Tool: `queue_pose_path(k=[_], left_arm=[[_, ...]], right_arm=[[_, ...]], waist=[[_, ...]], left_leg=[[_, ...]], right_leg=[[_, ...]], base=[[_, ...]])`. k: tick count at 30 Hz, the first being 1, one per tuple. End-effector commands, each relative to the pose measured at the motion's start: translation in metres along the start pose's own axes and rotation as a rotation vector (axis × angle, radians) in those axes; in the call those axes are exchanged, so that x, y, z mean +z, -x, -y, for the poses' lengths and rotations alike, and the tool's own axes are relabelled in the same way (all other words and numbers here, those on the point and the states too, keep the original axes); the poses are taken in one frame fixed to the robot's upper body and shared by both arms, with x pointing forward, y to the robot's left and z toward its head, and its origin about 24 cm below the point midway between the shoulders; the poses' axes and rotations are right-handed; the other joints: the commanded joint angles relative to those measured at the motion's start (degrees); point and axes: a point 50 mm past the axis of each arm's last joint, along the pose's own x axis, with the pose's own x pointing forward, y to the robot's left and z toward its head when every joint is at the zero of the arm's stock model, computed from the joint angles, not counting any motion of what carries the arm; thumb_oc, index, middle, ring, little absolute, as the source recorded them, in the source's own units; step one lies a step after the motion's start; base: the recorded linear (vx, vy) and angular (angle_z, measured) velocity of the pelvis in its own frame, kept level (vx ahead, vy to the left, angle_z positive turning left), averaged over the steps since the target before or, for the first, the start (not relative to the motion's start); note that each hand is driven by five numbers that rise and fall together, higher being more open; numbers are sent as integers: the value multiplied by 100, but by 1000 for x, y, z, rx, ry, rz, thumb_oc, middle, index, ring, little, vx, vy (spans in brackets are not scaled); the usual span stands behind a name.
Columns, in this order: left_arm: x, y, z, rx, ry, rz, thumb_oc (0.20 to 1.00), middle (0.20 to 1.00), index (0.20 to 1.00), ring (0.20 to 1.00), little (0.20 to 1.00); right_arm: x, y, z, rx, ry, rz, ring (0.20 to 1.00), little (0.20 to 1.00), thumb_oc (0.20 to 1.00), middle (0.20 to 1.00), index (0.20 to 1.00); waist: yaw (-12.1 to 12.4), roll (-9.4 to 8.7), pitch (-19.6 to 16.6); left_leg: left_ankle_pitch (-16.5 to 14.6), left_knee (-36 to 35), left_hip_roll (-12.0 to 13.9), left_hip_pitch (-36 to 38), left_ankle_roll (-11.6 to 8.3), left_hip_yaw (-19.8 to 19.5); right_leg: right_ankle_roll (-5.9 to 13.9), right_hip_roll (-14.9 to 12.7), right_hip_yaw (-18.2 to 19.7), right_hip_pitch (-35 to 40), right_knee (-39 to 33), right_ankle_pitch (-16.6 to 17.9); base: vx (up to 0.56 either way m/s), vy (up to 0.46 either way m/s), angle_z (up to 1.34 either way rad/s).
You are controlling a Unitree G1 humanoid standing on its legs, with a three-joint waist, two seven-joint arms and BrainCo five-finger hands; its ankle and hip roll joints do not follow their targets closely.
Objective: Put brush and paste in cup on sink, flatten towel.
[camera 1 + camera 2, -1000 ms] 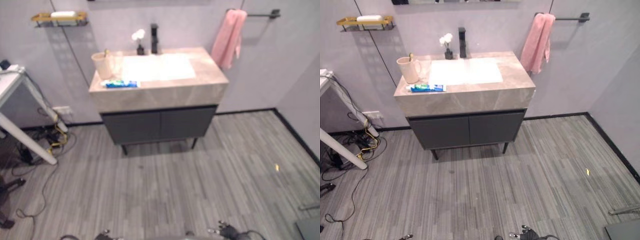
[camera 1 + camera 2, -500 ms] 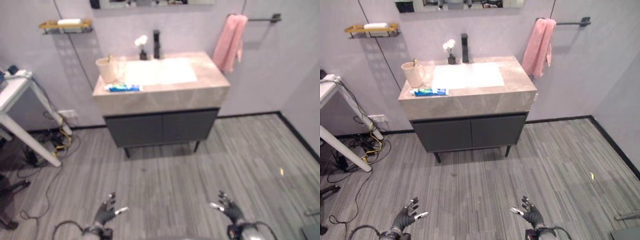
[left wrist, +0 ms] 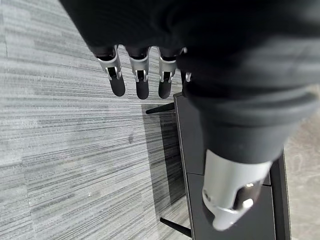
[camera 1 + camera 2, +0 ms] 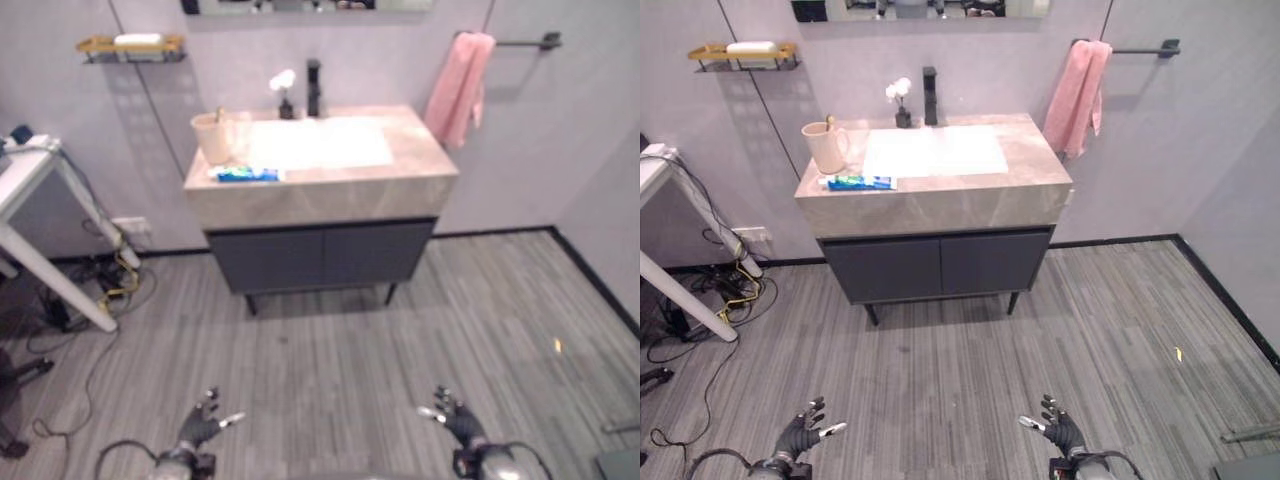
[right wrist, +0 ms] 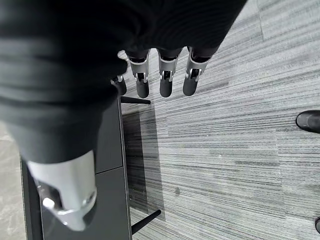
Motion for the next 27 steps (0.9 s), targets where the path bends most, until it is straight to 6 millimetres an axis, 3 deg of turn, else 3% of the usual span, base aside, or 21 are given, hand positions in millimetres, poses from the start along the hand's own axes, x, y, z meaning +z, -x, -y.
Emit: queue_pose_path(k=[1, 4, 11, 13, 15, 18, 22, 27], left_arm=[[22, -9, -6, 31, 6, 89, 1000, 1000, 1000, 1000, 1000], [28, -14, -5, 35, -8, 105, 1000, 1000, 1000, 1000, 1000], [29, -17, 4, -6, -47, 95, 1000, 1000, 1000, 1000, 1000], [33, -18, 5, -34, -97, 106, 1000, 1000, 1000, 1000, 1000], [41, -20, 6, -41, -121, 134, 1000, 1000, 1000, 1000, 1000], [45, -20, 4, -41, -144, 149, 1000, 1000, 1000, 1000, 1000], [54, -21, -1, -42, -199, 180, 1000, 1000, 1000, 1000, 1000], [53, -22, -1, -41, -219, 171, 1000, 1000, 1000, 1000, 1000]], right_arm=[[25, -10, -2, -5, -8, 98, 1000, 1000, 1000, 1000, 1000], [35, -13, -1, -13, 20, 129, 1000, 1000, 1000, 1000, 1000], [32, -14, -4, -11, 10, 113, 1000, 1000, 1000, 1000, 1000], [30, -14, -5, -13, -8, 105, 1000, 1000, 1000, 1000, 1000], [30, -17, -10, -27, -136, 112, 1000, 1000, 1000, 1000, 1000], [29, -18, -14, -18, -146, 106, 1000, 1000, 1000, 1000, 1000], [36, -21, -16, -6, -142, 125, 1000, 1000, 1000, 1000, 1000], [29, -18, -14, -28, -160, 108, 1000, 1000, 1000, 1000, 1000]], waist=[[40, -124, 191], [73, -164, 303], [96, -153, 280], [78, -153, 302], [27, -124, 419], [9, -109, 478], [-22, -61, 705], [-37, 19, 801]], left_leg=[[-112, 142, -99, 13, 229, -193], [-267, 665, -109, -306, 242, -211], [-348, 707, -160, -349, 286, -231], [-384, 765, -181, -385, 309, -266], [-453, 880, -241, -502, 421, -360], [-486, 929, -287, -570, 467, -384], [-578, 1041, -454, -663, 653, -391], [-647, 975, -665, -562, 842, -426]], right_leg=[[105, -22, -108, 10, 400, -103], [91, -87, -80, -75, 457, -88], [121, -120, -81, -65, 412, -68], [120, -142, -48, -101, 515, -86], [140, -197, 31, -346, 974, -177], [164, -239, 62, -497, 1241, -200], [261, -410, 194, -912, 1945, 117], [295, -589, 305, -1161, 2580, 444]], base=[[0, 0, 0], [-49, 11, -1], [3, 43, -3], [-6, 81, 4], [-22, 175, 7], [-7, 132, 0], [6, 222, 0], [82, 200, -4]])
